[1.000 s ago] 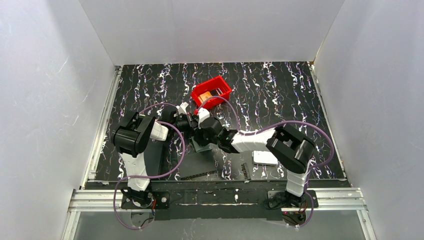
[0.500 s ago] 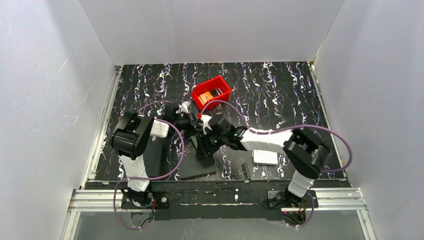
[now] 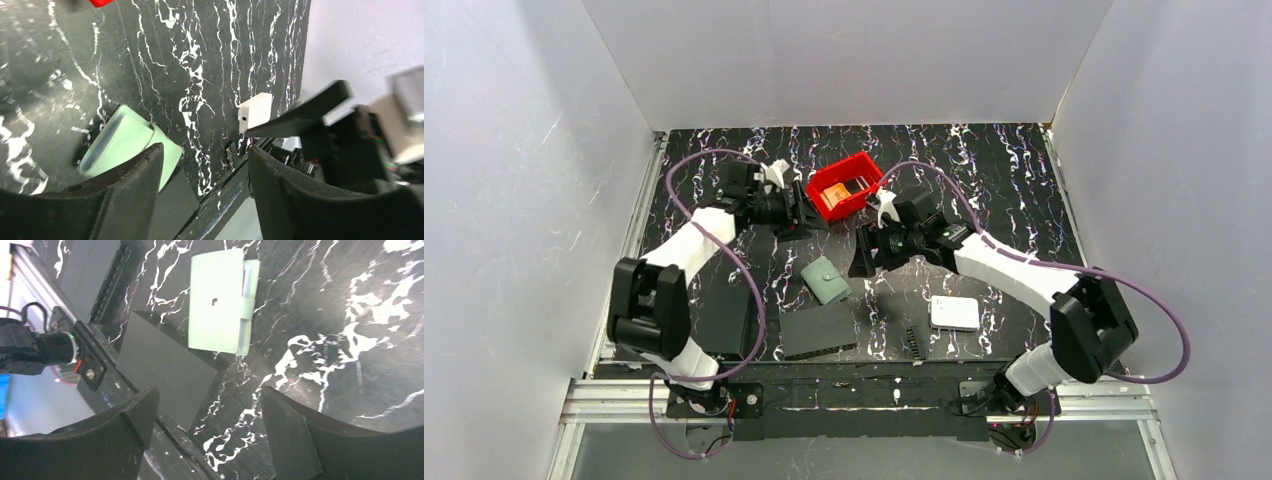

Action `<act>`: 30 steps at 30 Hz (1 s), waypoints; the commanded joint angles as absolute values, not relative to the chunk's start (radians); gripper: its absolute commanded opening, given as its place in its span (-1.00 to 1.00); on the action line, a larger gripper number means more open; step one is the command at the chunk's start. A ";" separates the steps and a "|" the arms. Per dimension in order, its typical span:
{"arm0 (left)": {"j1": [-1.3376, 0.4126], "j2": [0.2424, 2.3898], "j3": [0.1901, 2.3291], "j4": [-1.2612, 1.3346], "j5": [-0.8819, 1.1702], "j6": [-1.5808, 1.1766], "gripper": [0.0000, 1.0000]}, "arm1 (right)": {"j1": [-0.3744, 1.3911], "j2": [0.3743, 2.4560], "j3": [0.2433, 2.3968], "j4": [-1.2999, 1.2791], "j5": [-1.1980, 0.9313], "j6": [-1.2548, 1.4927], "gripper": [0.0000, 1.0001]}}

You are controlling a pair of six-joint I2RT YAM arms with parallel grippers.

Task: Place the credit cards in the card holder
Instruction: Close the card holder at the center of the board, then move the card holder to the center of the board.

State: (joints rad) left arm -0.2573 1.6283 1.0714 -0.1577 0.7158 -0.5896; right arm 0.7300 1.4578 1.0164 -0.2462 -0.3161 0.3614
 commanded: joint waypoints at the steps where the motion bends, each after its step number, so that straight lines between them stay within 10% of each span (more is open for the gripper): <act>1: -0.213 1.513 1.102 -0.499 0.644 -0.527 0.26 | 0.718 1.564 1.012 -0.181 -0.474 0.443 0.68; 13: -0.236 1.506 0.732 -0.184 0.622 -0.770 0.17 | 0.713 1.797 1.007 0.104 -0.474 0.619 0.25; 30: -0.581 2.129 1.414 -0.149 0.598 -0.835 -0.17 | 0.444 1.625 0.826 -0.013 -0.206 0.703 0.01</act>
State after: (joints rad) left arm -0.4603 1.9953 1.2148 -0.1429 0.6510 -0.8158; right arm 0.5339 1.7145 0.8589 0.0616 -0.3138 0.7025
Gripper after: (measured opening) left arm 0.421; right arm 0.504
